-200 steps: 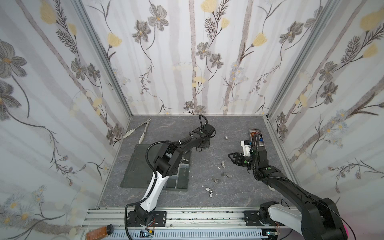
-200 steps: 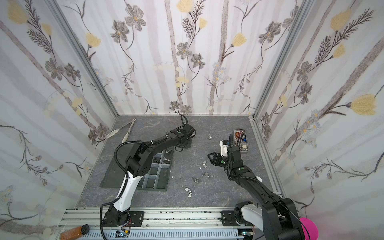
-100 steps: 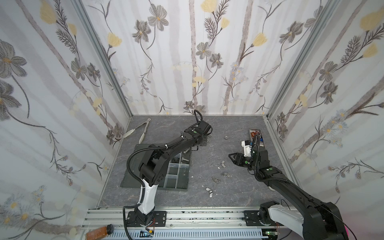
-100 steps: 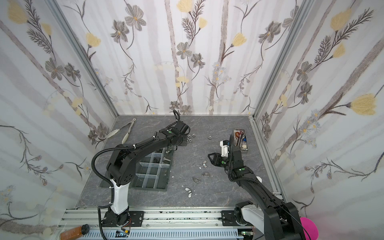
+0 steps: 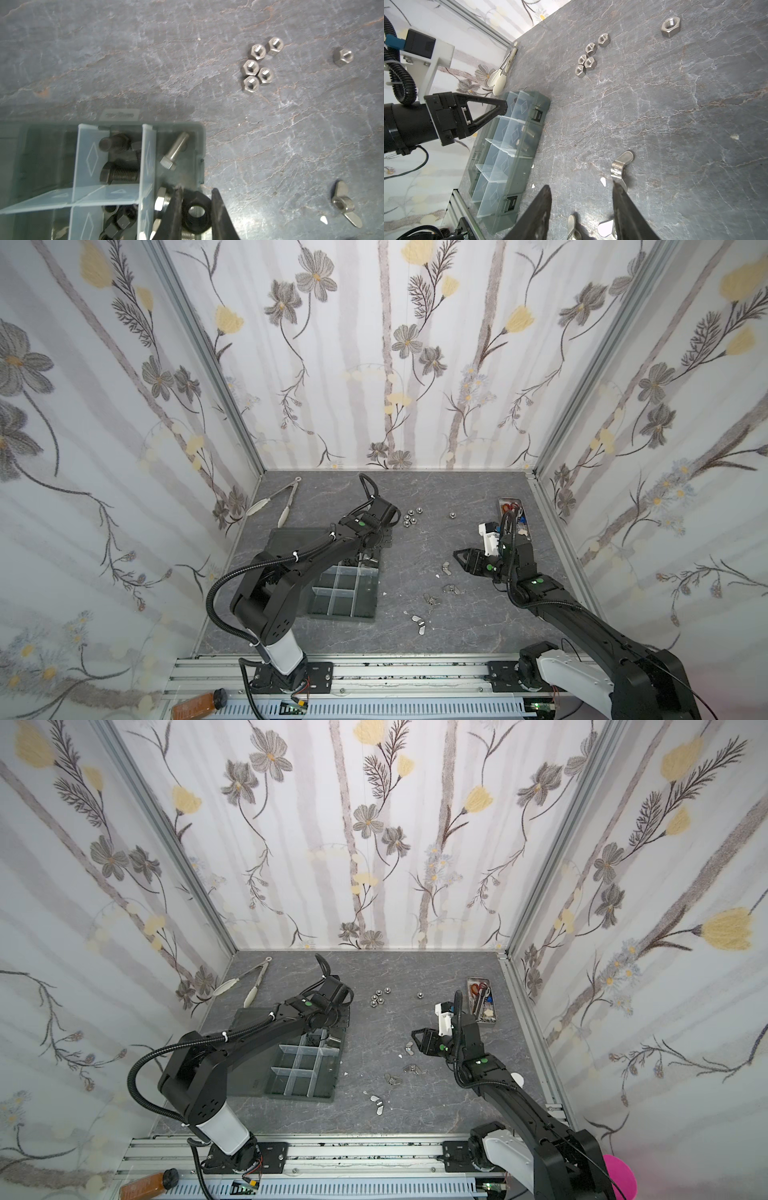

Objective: Sort the screws and nuts into containers
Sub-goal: 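Carry the black nut with the left gripper over an organizer compartment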

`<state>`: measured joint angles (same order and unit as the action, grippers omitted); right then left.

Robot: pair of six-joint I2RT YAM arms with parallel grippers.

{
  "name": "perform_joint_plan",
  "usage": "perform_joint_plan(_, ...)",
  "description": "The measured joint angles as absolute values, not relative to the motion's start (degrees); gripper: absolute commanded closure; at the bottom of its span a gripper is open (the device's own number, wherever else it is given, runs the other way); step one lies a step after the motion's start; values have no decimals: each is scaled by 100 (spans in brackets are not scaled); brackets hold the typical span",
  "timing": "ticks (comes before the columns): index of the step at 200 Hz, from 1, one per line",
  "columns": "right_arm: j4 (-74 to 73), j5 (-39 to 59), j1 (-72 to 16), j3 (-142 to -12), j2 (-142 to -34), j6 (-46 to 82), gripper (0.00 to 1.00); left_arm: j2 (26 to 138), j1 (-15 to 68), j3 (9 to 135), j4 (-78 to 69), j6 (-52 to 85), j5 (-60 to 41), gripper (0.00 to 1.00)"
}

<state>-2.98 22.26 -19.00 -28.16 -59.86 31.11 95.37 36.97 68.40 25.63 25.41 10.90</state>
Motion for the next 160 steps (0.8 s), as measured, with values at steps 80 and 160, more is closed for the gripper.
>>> perform_joint_plan(80, -274, 2051, -2329, -3111, -6479, 3151, 51, 8256, 3177, 5457, 2290, 2714, 1092, 81)
perform_joint_plan(160, -250, 2003, -2467, -3472, -6840, 3144, 51, 7894, 3057, 4831, 2248, 2897, 1190, 79)
